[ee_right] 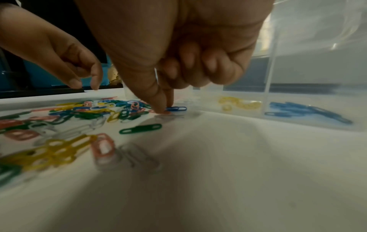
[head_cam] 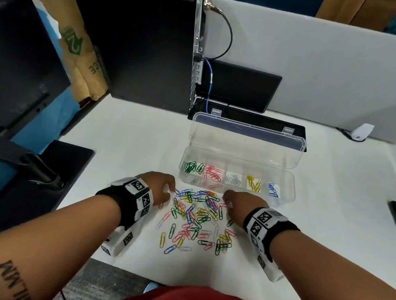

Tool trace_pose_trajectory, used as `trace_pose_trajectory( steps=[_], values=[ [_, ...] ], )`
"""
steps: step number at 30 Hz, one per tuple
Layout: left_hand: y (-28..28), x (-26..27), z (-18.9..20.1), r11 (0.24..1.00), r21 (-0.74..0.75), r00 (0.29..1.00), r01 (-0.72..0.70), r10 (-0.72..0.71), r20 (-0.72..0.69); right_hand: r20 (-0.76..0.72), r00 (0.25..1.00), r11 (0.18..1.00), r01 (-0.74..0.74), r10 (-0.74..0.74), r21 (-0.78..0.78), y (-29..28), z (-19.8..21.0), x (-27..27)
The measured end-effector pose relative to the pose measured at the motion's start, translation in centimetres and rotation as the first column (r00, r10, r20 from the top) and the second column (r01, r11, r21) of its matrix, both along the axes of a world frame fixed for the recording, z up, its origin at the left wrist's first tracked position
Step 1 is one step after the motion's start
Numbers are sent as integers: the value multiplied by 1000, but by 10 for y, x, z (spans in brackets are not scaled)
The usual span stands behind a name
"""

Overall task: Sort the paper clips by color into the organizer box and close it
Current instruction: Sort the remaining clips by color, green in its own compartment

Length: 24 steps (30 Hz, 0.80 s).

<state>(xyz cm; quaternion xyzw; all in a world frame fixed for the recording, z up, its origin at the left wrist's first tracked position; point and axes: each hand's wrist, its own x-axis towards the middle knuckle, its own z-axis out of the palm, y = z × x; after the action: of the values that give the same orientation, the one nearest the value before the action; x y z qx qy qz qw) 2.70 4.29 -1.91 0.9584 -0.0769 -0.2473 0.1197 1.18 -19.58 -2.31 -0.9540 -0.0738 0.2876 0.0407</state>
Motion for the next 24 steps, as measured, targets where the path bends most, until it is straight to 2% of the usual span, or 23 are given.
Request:
trace_pose_trajectory(
  steps=[4,13,18,24],
  values=[
    [-2,12,-7,996,58,997,68,-70,26,77,997,1000,10,-9,-3,-4,0,-2],
    [-10,27,-10,965,138,975,222,-219,-38,14,990,989,142,-143,43,-9,-4,2],
    [-11,32,-11,965,120,973,231,-226,-53,-45,982,982,183,-181,44,-9,-6,4],
    [-8,34,-14,973,48,973,224,-220,-75,-110,982,986,160,-154,42,-10,-8,2]
  ],
)
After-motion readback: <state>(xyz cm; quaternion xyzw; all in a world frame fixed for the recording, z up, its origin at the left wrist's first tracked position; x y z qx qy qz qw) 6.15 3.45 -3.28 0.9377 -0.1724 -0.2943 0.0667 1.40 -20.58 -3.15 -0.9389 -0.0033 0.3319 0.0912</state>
